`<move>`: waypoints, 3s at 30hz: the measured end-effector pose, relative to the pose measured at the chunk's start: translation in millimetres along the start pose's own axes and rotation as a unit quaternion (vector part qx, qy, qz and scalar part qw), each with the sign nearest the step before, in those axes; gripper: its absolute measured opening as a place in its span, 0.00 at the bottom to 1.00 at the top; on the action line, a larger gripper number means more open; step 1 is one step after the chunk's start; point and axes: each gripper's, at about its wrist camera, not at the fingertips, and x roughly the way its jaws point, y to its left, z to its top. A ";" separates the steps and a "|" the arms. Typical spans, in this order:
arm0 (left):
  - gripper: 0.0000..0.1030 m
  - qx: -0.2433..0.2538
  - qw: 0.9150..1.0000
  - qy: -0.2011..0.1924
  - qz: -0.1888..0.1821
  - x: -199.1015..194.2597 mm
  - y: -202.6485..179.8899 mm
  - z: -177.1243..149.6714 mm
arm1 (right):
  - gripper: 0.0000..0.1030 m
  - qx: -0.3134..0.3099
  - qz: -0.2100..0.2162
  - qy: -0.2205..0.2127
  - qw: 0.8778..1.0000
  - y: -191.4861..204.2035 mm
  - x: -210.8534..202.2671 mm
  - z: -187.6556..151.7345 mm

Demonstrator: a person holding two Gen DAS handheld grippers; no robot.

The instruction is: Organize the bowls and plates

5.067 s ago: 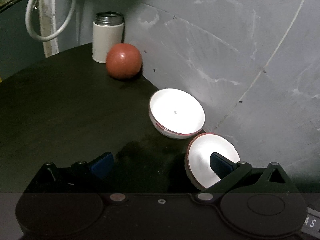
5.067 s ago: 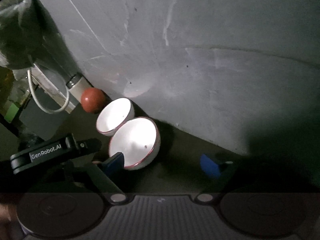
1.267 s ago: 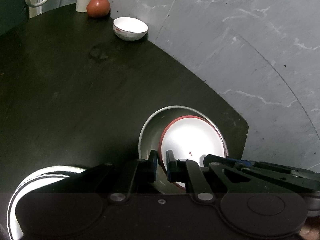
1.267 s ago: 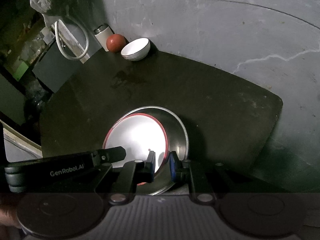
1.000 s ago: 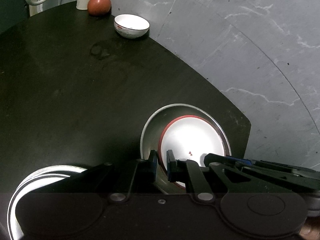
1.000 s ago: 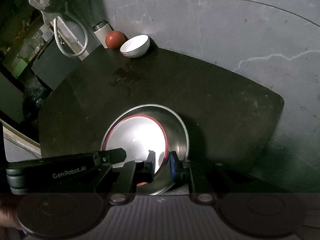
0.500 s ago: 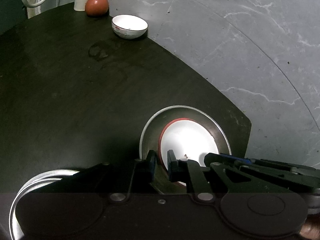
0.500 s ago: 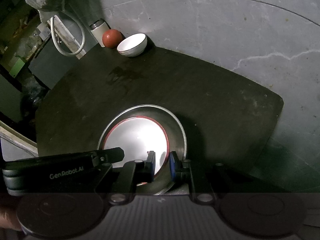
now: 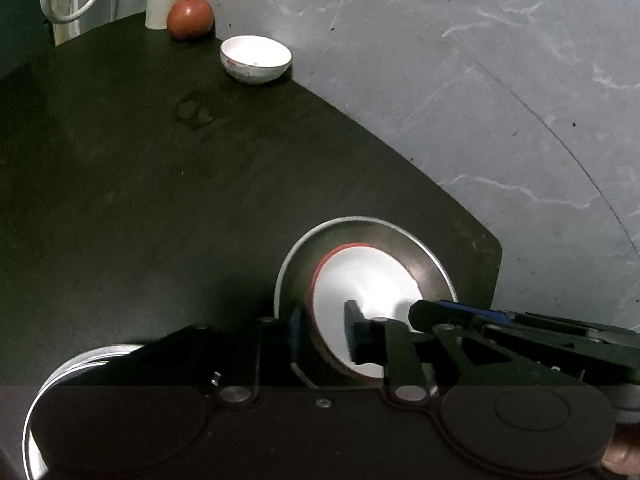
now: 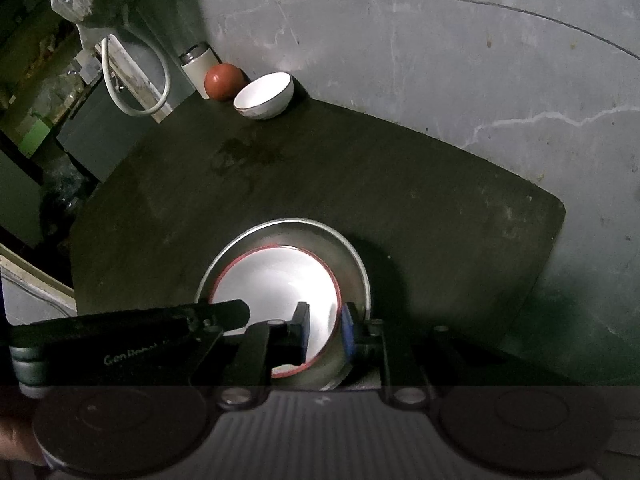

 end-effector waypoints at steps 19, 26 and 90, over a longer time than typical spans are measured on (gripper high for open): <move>0.74 -0.029 0.997 -0.074 0.021 -23.2 14.3 41.8 | 0.47 -0.004 0.018 -0.043 0.999 -4.1 -16.5 35.2; 0.96 -0.067 0.993 -0.088 0.048 -10.2 41.2 77.3 | 0.69 -0.016 0.032 -0.036 0.999 -0.8 5.4 65.9; 0.14 -0.028 0.996 -0.049 0.064 140.4 97.2 238.1 | 0.22 0.099 0.066 -0.096 0.988 21.9 201.4 198.9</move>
